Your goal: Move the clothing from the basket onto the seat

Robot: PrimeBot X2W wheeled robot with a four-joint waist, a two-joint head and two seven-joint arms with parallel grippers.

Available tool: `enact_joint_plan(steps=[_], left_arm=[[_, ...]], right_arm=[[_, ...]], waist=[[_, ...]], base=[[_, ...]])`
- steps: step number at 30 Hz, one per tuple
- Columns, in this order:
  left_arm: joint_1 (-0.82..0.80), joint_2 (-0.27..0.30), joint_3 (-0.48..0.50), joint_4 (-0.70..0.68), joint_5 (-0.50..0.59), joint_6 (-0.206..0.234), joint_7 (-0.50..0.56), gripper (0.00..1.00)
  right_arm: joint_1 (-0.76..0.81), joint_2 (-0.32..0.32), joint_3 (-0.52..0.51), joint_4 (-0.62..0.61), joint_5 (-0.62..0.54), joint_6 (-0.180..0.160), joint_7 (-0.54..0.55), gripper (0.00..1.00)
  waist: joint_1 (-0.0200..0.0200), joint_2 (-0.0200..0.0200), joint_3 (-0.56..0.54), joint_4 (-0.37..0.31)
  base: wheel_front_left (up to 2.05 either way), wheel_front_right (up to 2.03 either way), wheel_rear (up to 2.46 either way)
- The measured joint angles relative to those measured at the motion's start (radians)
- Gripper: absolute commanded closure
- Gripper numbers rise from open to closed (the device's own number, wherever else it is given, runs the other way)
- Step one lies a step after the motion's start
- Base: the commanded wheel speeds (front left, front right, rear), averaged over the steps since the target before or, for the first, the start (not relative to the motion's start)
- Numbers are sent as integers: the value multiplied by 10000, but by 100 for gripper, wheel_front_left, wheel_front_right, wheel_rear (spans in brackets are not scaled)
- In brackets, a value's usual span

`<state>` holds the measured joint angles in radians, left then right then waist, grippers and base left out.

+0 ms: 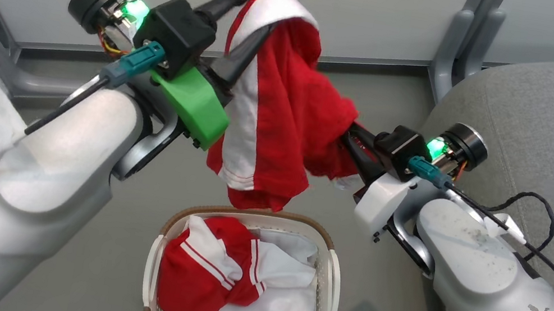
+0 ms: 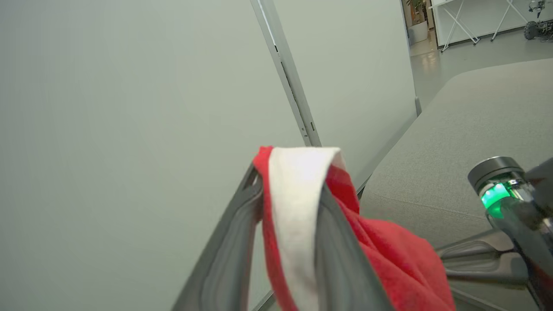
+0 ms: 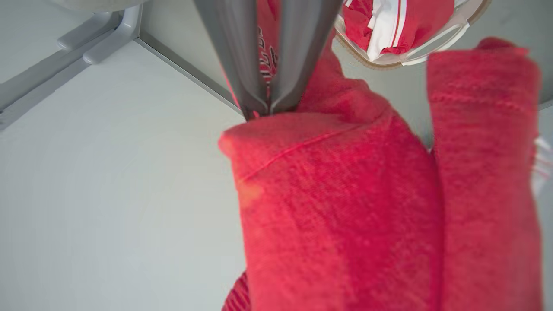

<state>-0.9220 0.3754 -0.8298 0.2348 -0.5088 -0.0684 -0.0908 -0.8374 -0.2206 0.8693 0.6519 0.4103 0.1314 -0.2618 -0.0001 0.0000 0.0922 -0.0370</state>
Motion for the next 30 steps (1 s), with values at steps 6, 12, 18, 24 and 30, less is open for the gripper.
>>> enact_joint_plan(steps=[6, 12, 18, 24, 30], left_arm=[[745, 192, 458, 303, -560, 313, -460, 0], [1590, 428, 690, 500, -1001, 525, -865, 0], [2342, 706, 876, 633, -1239, 688, -1147, 0], [2923, 723, 915, 635, -1358, 779, -1407, 0], [3377, 291, 813, 566, -1365, 807, -1574, 0]], right_arm=[[290, 0, -867, -128, -420, 0, 0, 100], [409, 4, -1475, -276, -738, 0, 0, 100], [508, -132, -1987, -387, -988, 0, 0, 100], [726, -242, -2673, -543, -1273, 0, 2, 100], [972, -387, -3202, -767, -1551, 0, 2, 100]], waist=[[0, 0, 56, -108], [0, 0, 104, -224], [0, 0, 150, -352], [1, 0, 158, -461], [0, 0, 153, -649]], base=[[0, 0, 0], [0, 0, 0], [0, 0, 0], [0, 0, 0], [0, 0, 0]])
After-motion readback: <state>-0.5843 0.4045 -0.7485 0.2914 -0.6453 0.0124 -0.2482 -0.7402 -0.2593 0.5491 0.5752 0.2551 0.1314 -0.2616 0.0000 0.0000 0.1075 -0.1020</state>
